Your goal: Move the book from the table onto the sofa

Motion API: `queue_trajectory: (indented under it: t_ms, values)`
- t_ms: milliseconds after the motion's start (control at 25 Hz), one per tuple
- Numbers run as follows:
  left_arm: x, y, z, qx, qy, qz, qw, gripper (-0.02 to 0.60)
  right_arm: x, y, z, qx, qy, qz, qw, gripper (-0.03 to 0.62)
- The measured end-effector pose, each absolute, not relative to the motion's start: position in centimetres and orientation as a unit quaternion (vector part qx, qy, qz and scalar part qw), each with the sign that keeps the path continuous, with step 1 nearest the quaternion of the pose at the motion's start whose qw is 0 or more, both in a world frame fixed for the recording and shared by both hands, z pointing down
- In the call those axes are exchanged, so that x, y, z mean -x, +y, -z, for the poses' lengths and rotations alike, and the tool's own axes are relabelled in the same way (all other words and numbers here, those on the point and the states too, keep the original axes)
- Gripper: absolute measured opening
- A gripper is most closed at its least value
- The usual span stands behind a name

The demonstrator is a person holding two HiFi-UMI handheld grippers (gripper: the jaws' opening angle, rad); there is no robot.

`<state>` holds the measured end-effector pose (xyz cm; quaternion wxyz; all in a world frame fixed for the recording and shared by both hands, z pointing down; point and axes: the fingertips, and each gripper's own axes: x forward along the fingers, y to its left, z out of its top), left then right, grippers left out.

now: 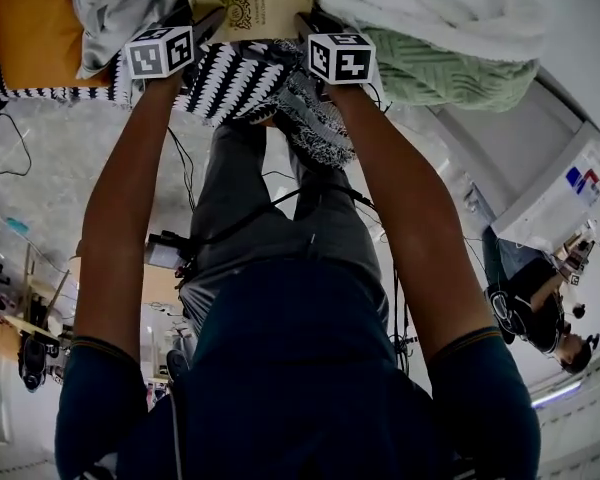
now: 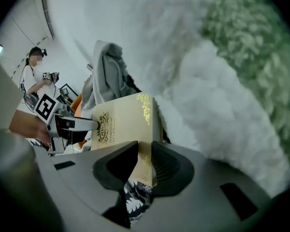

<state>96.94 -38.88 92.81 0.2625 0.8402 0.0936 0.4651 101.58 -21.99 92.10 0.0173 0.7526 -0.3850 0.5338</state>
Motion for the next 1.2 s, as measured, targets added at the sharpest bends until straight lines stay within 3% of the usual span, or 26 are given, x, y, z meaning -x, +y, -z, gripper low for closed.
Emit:
queue_trajectory:
  t_ms: [1200]
  values:
    - [-95.7, -37.8, -101.1, -0.79, 0.114, -0.523, 0.299, 0.236, -101.1, -20.8, -100.3, -0.711, -0.357, -0.603, 0.052, 0.092]
